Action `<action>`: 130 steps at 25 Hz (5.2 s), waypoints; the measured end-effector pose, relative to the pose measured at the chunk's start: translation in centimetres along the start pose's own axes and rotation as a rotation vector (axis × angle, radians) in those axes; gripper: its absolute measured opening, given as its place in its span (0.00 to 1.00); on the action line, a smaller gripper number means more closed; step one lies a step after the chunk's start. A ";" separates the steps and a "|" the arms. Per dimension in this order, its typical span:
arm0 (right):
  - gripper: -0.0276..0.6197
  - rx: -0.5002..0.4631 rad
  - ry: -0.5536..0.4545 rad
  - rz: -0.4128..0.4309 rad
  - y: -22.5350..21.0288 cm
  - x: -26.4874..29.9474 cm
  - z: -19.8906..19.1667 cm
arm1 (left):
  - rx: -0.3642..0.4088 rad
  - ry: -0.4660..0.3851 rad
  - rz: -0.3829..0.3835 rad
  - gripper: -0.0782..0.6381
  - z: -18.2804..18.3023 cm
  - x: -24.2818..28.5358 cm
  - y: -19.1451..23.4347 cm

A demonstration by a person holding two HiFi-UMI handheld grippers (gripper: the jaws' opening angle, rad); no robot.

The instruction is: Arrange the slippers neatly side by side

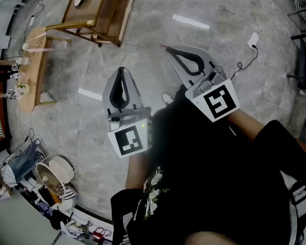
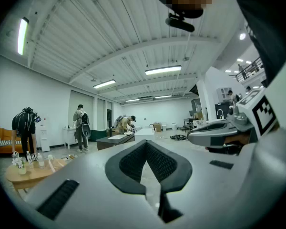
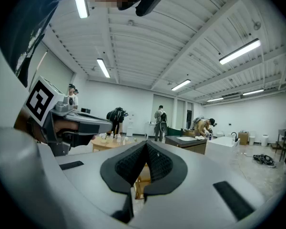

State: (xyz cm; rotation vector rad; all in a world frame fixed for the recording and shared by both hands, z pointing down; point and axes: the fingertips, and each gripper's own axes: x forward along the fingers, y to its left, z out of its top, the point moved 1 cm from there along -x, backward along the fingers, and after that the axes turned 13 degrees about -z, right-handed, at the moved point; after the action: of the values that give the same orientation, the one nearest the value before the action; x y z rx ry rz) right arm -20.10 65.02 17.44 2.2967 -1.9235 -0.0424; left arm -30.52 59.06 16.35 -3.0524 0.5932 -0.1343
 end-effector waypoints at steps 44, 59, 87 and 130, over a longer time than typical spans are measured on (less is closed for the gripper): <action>0.04 0.100 -0.003 0.011 -9.1 0.4 -3.5 | -0.044 0.072 0.047 0.11 -2.1 6.0 -4.4; 0.04 0.078 -0.001 0.022 -9.7 8.1 -2.4 | -0.025 0.053 0.030 0.11 -0.9 11.4 2.1; 0.04 0.022 0.013 -0.041 -5.1 21.0 -0.4 | -0.034 -0.007 -0.073 0.11 -2.0 16.2 16.0; 0.04 0.055 0.080 -0.026 -9.6 26.5 -2.9 | -0.067 0.088 -0.002 0.11 -4.1 20.3 19.6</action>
State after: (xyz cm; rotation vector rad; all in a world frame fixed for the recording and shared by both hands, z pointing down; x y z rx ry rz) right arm -5.60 40.90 20.92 2.3205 -1.8785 0.0986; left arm -19.45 33.18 21.18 -3.1256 0.6115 -0.2550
